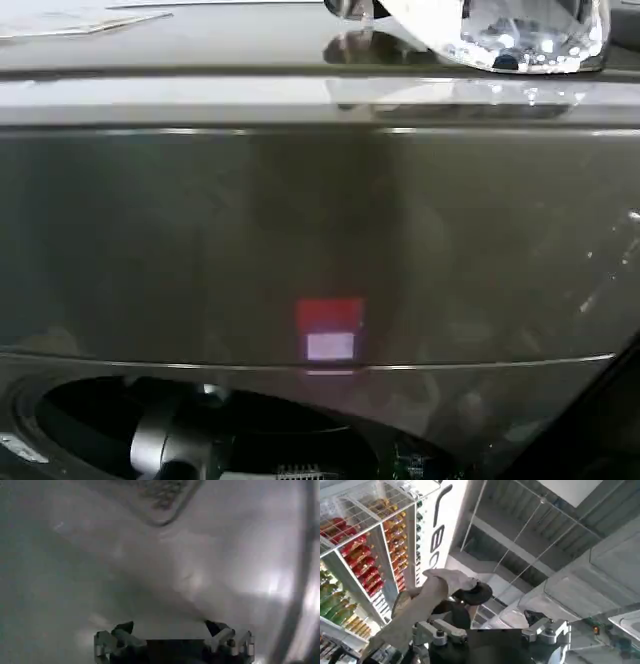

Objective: Grasp the clothes from the dryer.

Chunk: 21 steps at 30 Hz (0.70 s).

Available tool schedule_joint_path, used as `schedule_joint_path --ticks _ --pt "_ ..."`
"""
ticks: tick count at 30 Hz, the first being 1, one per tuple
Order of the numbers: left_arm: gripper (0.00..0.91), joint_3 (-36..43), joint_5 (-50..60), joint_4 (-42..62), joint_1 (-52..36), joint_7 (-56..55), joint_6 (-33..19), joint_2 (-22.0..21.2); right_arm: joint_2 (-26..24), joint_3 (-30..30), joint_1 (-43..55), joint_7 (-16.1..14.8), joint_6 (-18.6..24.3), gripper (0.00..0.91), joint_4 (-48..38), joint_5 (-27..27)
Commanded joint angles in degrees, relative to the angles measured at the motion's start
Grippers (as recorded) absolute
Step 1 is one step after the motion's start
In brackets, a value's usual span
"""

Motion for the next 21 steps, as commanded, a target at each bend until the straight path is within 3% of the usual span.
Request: schedule_joint_path --ticks 1,14,21 --pt "0.907 0.3 30.3 4.9 -3.2 19.2 -11.4 -1.1 -0.1 0.4 -0.5 -0.1 0.2 0.907 -0.1 0.8" --pt "0.907 0.5 32.9 0.9 -0.7 30.4 -12.5 0.1 -0.1 0.3 -0.2 -0.3 1.0 0.907 -0.6 0.7" --pt "0.907 -0.8 36.1 1.1 -1.2 42.3 -12.6 0.1 0.0 0.3 -0.3 -0.4 1.2 0.907 -0.8 0.7"
